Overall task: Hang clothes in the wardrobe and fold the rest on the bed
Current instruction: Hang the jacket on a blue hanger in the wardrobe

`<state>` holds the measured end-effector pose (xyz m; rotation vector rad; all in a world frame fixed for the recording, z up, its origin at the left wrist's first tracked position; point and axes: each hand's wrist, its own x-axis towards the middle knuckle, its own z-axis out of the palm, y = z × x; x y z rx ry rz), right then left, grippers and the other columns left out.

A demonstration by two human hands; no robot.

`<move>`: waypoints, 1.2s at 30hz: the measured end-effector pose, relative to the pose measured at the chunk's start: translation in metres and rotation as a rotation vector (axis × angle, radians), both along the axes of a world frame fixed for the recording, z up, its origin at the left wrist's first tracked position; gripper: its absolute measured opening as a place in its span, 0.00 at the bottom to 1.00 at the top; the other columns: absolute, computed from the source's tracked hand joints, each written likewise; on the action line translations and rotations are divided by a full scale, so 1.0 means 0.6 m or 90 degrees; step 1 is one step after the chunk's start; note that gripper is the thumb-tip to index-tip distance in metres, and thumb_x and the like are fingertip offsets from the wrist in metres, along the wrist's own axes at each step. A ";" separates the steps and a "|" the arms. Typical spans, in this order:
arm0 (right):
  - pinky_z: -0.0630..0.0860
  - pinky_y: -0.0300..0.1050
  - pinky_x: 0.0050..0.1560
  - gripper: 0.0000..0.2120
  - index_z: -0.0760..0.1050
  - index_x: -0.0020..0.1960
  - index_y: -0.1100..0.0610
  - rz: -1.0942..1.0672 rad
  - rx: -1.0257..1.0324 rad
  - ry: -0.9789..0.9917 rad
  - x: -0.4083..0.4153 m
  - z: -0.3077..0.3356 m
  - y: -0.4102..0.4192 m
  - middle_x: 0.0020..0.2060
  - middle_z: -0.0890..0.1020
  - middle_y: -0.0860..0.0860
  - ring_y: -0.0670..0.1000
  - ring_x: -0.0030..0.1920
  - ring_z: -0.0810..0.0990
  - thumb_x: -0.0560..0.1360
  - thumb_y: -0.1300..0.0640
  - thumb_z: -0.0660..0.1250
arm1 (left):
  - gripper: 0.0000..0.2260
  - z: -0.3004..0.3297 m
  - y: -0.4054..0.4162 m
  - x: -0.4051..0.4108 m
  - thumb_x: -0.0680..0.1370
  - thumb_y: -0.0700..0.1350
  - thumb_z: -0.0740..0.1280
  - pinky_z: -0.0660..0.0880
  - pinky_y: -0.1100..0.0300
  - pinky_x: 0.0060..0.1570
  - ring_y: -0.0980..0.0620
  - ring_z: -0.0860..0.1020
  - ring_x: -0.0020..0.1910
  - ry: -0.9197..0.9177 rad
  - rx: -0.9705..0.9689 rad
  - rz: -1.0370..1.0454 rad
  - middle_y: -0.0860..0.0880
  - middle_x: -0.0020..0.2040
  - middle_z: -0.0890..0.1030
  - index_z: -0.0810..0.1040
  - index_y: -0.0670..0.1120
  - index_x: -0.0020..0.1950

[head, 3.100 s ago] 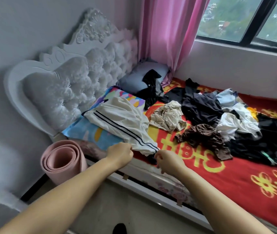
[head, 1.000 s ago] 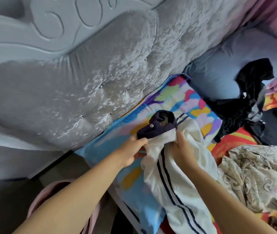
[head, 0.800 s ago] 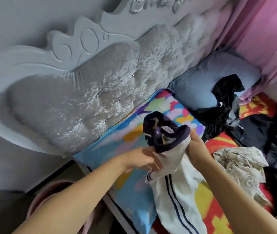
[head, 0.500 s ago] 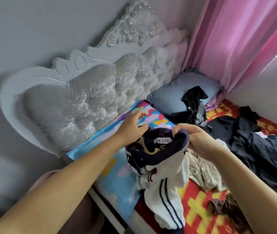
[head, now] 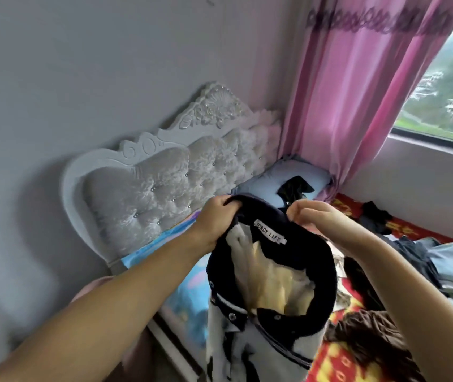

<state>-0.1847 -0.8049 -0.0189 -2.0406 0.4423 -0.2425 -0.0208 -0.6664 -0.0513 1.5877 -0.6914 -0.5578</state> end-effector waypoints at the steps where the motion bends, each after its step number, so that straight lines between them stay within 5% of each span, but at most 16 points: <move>1: 0.66 0.34 0.36 0.08 0.74 0.39 0.49 0.001 -0.060 0.045 -0.011 -0.004 0.027 0.32 0.74 0.44 0.44 0.33 0.71 0.72 0.46 0.65 | 0.11 0.013 0.024 -0.020 0.78 0.39 0.62 0.74 0.49 0.46 0.44 0.77 0.43 0.051 -0.020 0.009 0.31 0.48 0.81 0.80 0.33 0.50; 3: 0.67 0.29 0.34 0.15 0.69 0.48 0.49 -0.014 -0.206 0.082 -0.023 -0.033 0.088 0.35 0.76 0.42 0.42 0.34 0.74 0.71 0.42 0.69 | 0.09 0.033 0.080 -0.059 0.78 0.38 0.62 0.71 0.55 0.39 0.44 0.75 0.38 0.113 -0.045 0.023 0.36 0.38 0.79 0.79 0.35 0.44; 5: 0.67 0.33 0.35 0.16 0.65 0.54 0.50 -0.061 -0.335 0.043 -0.030 -0.065 0.152 0.38 0.76 0.43 0.48 0.39 0.76 0.72 0.50 0.69 | 0.09 0.044 0.147 -0.092 0.77 0.37 0.62 0.69 0.58 0.35 0.47 0.73 0.33 0.156 -0.066 0.030 0.42 0.33 0.75 0.77 0.41 0.39; 8: 0.64 0.44 0.40 0.17 0.69 0.61 0.55 -0.076 -0.415 0.091 -0.046 -0.097 0.225 0.44 0.80 0.54 0.58 0.48 0.79 0.74 0.58 0.65 | 0.18 0.047 0.262 -0.120 0.77 0.36 0.61 0.70 0.63 0.29 0.53 0.74 0.26 0.197 -0.104 0.044 0.47 0.27 0.76 0.78 0.45 0.28; 10: 0.63 0.44 0.41 0.13 0.75 0.58 0.60 -0.078 -0.437 0.098 -0.054 -0.100 0.262 0.48 0.82 0.59 0.60 0.51 0.79 0.74 0.63 0.62 | 0.23 0.050 0.340 -0.135 0.77 0.35 0.60 0.69 0.64 0.28 0.54 0.74 0.24 0.204 -0.106 0.079 0.49 0.24 0.76 0.78 0.46 0.23; 12: 0.60 0.42 0.39 0.10 0.78 0.51 0.62 -0.116 -0.424 0.007 -0.058 -0.082 0.305 0.46 0.82 0.60 0.59 0.49 0.79 0.73 0.66 0.61 | 0.19 0.051 0.414 -0.152 0.77 0.36 0.60 0.70 0.61 0.32 0.51 0.75 0.28 0.190 -0.079 0.095 0.47 0.28 0.78 0.79 0.45 0.27; 15: 0.63 0.42 0.36 0.14 0.75 0.39 0.50 -0.162 -0.318 -0.107 -0.056 -0.032 0.373 0.35 0.80 0.50 0.54 0.40 0.75 0.72 0.67 0.58 | 0.07 0.058 0.517 -0.175 0.78 0.41 0.64 0.74 0.57 0.43 0.46 0.78 0.40 0.176 -0.015 0.024 0.41 0.40 0.81 0.80 0.39 0.46; 20: 0.73 0.45 0.48 0.15 0.77 0.37 0.49 -0.094 -0.220 -0.214 -0.034 0.048 0.484 0.36 0.80 0.45 0.51 0.44 0.78 0.73 0.65 0.57 | 0.13 0.082 0.694 -0.184 0.75 0.41 0.70 0.79 0.61 0.43 0.50 0.83 0.45 -0.066 0.185 -0.145 0.46 0.49 0.84 0.77 0.47 0.59; 24: 0.70 0.28 0.45 0.18 0.78 0.36 0.44 0.101 -0.283 -0.199 -0.014 0.094 0.595 0.37 0.82 0.39 0.44 0.44 0.78 0.72 0.65 0.59 | 0.02 0.063 0.815 -0.165 0.73 0.43 0.67 0.74 0.59 0.39 0.48 0.81 0.43 -0.293 0.454 0.084 0.49 0.40 0.82 0.78 0.46 0.42; 26: 0.68 0.25 0.44 0.17 0.79 0.39 0.42 0.170 -0.292 -0.197 -0.005 0.107 0.652 0.38 0.81 0.34 0.37 0.44 0.78 0.72 0.63 0.60 | 0.08 0.056 0.873 -0.150 0.74 0.47 0.67 0.69 0.61 0.34 0.52 0.77 0.36 -0.297 0.498 0.231 0.50 0.36 0.80 0.75 0.46 0.36; 30: 0.73 0.33 0.53 0.17 0.82 0.43 0.45 0.276 -0.122 -0.214 0.011 0.130 0.745 0.41 0.83 0.37 0.39 0.49 0.80 0.72 0.63 0.59 | 0.14 0.055 0.963 -0.147 0.75 0.48 0.68 0.64 0.60 0.30 0.55 0.70 0.30 -0.242 0.439 0.457 0.51 0.31 0.73 0.68 0.48 0.33; 33: 0.78 0.35 0.45 0.19 0.84 0.41 0.44 0.356 -0.006 -0.193 0.020 0.138 0.793 0.39 0.85 0.42 0.41 0.43 0.83 0.72 0.64 0.60 | 0.13 0.054 1.016 -0.169 0.77 0.48 0.68 0.65 0.62 0.30 0.53 0.72 0.30 -0.129 0.369 0.493 0.49 0.32 0.75 0.72 0.46 0.35; 36: 0.78 0.36 0.41 0.19 0.85 0.42 0.46 0.407 0.046 -0.138 0.031 0.126 0.829 0.39 0.86 0.46 0.45 0.42 0.84 0.73 0.66 0.60 | 0.09 0.048 1.058 -0.194 0.77 0.46 0.69 0.71 0.62 0.35 0.49 0.78 0.33 0.072 0.166 0.514 0.45 0.35 0.80 0.77 0.42 0.41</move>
